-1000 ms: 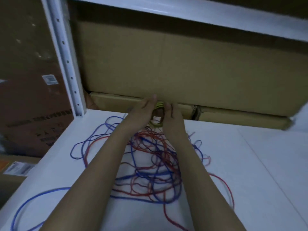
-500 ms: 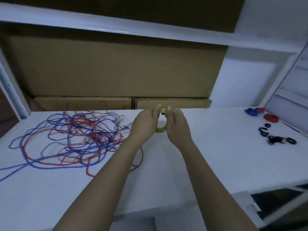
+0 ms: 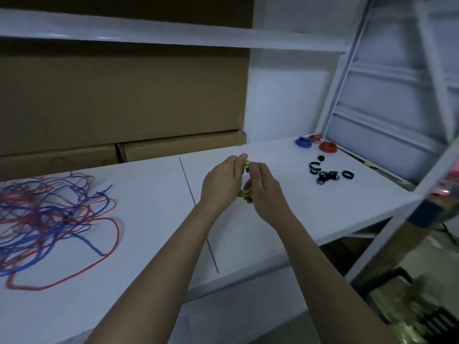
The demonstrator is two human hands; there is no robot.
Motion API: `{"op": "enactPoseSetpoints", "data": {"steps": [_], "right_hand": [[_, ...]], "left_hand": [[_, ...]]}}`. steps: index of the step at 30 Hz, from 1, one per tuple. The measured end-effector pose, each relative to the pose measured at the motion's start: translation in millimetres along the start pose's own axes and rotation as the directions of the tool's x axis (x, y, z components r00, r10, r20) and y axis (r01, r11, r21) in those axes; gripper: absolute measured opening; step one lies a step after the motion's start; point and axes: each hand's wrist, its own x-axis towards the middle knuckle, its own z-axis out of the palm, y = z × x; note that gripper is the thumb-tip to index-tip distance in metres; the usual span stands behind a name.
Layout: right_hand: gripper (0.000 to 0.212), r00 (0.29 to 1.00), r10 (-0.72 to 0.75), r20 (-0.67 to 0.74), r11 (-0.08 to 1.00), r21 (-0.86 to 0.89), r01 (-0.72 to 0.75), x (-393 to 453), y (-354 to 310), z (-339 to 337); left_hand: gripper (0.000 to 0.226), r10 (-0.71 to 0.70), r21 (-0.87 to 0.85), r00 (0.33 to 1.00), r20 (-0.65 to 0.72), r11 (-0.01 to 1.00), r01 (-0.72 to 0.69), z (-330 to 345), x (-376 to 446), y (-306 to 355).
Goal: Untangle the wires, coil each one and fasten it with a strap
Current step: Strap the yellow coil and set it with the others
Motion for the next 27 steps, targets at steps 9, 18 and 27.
{"op": "enactPoseSetpoints", "data": {"steps": [9,18,27], "right_hand": [[0.027,0.975,0.007,-0.221,0.996,-0.087,-0.027,78.8,90.5,-58.6],[0.027,0.950,0.113,-0.292,0.990,-0.052,-0.134,134.4,191.5,-152.0],[0.031,0.995,0.093,-0.035,0.986,-0.134,-0.097,229.0,272.3,-245.0]], "left_hand": [[0.040,0.024,-0.185,0.967,0.255,0.982,0.024,102.1,75.0,22.4],[0.036,-0.052,-0.242,0.904,0.424,0.955,0.169,207.5,144.9,31.8],[0.014,-0.244,-0.029,0.904,0.351,0.962,0.271,311.4,177.3,25.4]]}}
